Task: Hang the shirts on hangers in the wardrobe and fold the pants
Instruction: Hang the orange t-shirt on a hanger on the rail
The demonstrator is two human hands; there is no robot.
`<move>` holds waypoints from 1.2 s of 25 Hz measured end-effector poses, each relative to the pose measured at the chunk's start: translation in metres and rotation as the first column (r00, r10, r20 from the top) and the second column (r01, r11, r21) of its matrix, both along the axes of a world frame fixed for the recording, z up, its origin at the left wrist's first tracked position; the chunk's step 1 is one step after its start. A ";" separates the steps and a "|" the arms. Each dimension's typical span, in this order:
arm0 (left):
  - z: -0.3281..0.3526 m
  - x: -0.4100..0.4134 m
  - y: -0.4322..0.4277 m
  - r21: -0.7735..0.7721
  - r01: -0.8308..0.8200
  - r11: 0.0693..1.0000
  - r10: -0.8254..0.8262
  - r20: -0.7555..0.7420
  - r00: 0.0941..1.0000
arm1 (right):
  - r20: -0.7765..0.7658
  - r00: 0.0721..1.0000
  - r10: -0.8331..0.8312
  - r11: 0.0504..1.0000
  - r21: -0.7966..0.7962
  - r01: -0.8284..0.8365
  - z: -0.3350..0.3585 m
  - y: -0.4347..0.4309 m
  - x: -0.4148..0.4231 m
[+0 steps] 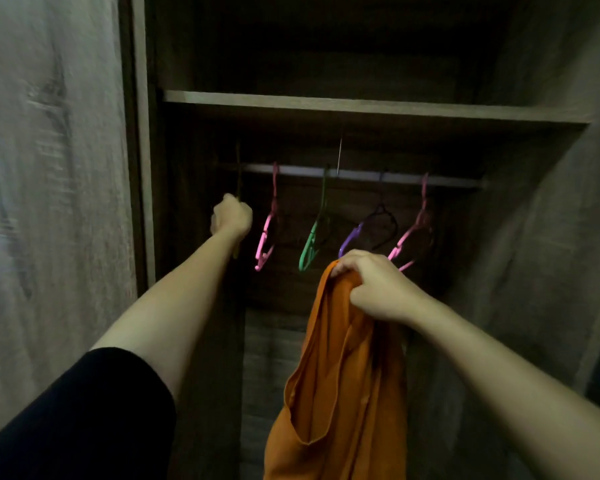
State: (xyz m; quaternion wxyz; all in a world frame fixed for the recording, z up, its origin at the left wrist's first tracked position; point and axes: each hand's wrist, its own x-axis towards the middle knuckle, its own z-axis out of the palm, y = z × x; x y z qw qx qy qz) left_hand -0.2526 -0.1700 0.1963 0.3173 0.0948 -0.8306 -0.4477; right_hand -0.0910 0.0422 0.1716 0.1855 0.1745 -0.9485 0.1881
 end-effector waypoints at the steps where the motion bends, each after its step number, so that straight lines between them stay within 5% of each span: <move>1: -0.002 0.009 -0.005 -0.047 -0.040 0.998 0.040 -0.004 0.999 | -0.008 1.000 -0.004 1.000 -0.008 0.003 -0.002 -0.003 0.000; 4: -0.020 0.060 -0.020 -0.187 -0.126 0.974 0.132 0.017 0.991 | -0.011 0.999 0.044 0.999 -0.010 -0.044 -0.008 -0.019 0.014; 9: -0.090 0.131 -0.031 -0.351 -0.043 0.935 0.048 0.005 0.999 | 0.009 1.000 0.017 1.000 0.021 -0.018 -0.022 -0.024 0.006; 16: -0.163 0.236 -0.124 -0.527 -0.140 0.838 0.159 -0.010 0.987 | 0.170 0.985 -0.038 0.998 -0.045 0.046 -0.072 -0.052 -0.002; 22: -0.191 0.274 -0.201 -0.614 0.009 0.789 -0.116 -0.135 0.984 | 0.163 0.979 -0.122 0.982 -0.125 0.144 -0.075 -0.061 -0.010; 30: -0.177 0.261 -0.166 -0.756 -0.002 0.654 -0.276 -0.240 0.931 | 0.070 0.997 0.027 0.989 0.140 -0.037 -0.052 -0.088 0.013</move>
